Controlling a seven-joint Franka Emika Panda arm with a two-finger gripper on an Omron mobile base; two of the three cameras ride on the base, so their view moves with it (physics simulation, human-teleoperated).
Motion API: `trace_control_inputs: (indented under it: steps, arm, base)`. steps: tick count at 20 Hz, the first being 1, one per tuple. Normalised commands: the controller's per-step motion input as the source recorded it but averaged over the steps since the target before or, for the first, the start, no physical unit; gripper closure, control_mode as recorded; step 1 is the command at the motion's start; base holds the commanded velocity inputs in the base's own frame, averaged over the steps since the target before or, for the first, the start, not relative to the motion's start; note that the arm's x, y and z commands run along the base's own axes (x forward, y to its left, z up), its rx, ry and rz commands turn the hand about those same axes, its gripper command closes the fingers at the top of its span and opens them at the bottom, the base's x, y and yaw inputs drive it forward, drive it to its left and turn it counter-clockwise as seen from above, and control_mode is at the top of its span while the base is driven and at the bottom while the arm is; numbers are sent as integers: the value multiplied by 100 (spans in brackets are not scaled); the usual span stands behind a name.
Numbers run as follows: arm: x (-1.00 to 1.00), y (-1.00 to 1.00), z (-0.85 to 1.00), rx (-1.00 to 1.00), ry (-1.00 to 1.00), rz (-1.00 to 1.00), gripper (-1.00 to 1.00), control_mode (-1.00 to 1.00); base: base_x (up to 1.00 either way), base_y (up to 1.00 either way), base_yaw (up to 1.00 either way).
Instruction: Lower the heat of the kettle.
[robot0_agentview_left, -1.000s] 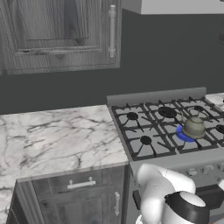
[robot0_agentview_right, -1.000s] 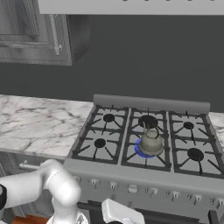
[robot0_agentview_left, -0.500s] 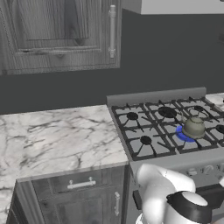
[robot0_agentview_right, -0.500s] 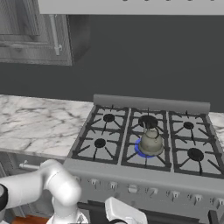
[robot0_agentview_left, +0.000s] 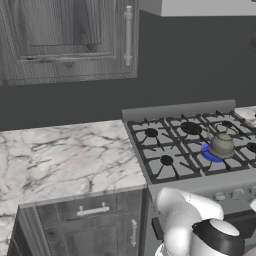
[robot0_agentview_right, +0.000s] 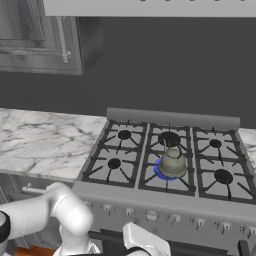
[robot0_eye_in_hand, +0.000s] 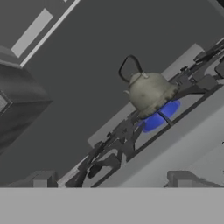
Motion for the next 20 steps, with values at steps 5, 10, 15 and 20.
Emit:
trace_control_inputs:
  steps: [5, 10, 15, 20]
  arm:
    - [21, -12, -6, 0, 0, -5, -100, -100]
    - [20, -17, -16, 0, 0, -5, -100, -100]
    - [11, -13, -24, -5, 0, -3, -100, -100]
    - [5, -15, -26, -8, 0, -1, -100, -100]
  base:
    - [0, 0, 0]
    - [0, 0, 0]
    - [0, 0, 0]
    - [0, 0, 0]
